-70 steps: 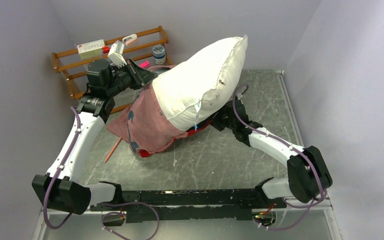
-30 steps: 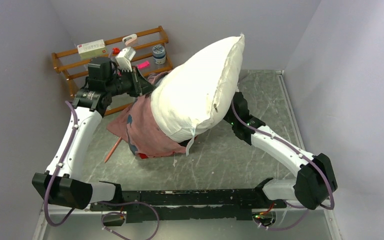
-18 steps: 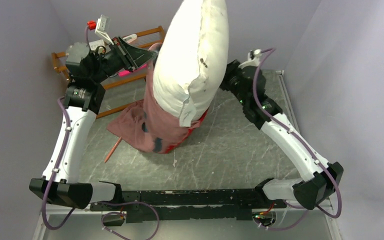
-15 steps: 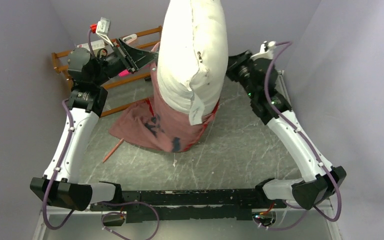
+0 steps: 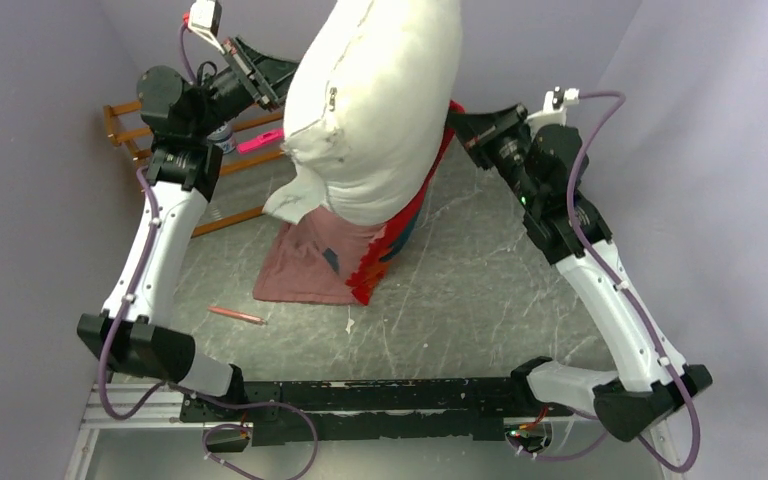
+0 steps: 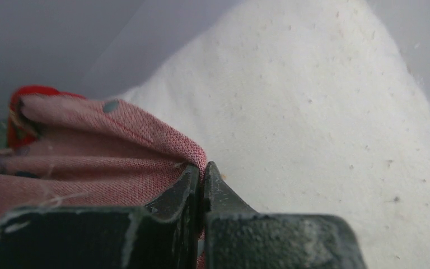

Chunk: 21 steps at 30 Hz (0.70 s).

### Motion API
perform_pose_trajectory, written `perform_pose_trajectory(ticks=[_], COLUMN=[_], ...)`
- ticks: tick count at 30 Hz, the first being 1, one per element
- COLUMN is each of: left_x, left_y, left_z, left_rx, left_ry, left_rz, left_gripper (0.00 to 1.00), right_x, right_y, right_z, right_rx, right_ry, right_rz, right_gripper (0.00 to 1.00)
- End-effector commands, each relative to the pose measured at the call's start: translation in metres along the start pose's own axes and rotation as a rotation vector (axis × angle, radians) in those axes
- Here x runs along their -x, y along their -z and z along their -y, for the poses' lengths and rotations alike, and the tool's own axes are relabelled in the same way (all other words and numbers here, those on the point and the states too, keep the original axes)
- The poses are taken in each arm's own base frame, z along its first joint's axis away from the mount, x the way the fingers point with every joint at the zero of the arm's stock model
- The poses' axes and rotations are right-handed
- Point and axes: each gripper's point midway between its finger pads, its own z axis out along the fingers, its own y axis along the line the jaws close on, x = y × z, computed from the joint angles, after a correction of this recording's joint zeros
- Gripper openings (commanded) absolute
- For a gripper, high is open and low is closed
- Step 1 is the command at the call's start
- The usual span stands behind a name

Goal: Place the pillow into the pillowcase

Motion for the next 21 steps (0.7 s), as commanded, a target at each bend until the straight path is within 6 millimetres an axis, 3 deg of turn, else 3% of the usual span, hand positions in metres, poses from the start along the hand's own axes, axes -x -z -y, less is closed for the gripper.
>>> perform_pose_trajectory(ticks=[1,5,7,9,12,15,17,19,21], left_x=[-0.001,-0.012,-0.003,0.01,0.031,0.047,0.047,0.034,0.014], left_y=[0.039,0.056,0.049,0.035,0.012,-0.005,-0.002,0.01,0.027], left_z=[0.104,0.116,0.112,0.102,0.08,0.071,0.086,0.094,0.097], left_rx=[-0.179,-0.158,-0.137,-0.12,-0.111,-0.119,-0.147,-0.153,-0.147], left_ry=[-0.138,-0.135,-0.15,-0.16,-0.145,-0.145,-0.156,-0.145,-0.125], left_rz=[0.099,0.118,0.126,0.127,0.148,0.154,0.151,0.14,0.123], left_gripper=[0.05,0.05,0.05,0.05,0.05,0.05,0.05,0.05,0.05], right_x=[0.102,0.12,0.113,0.094,0.068,0.054,0.066,0.088,0.106], right_y=[0.017,0.0,-0.008,-0.014,-0.001,0.022,0.036,0.042,0.033], right_z=[-0.11,-0.133,-0.136,-0.122,-0.105,-0.096,-0.095,-0.113,-0.125], right_rx=[0.212,0.213,0.225,0.213,0.23,0.264,0.269,0.272,0.259], right_ry=[0.081,0.169,0.212,0.22,0.186,0.118,0.065,0.098,0.139], right_rz=[0.365,0.401,0.36,0.285,0.185,0.15,0.216,0.298,0.359], right_gripper=[0.0,0.0,0.0,0.0,0.0,0.0,0.0,0.0,0.0])
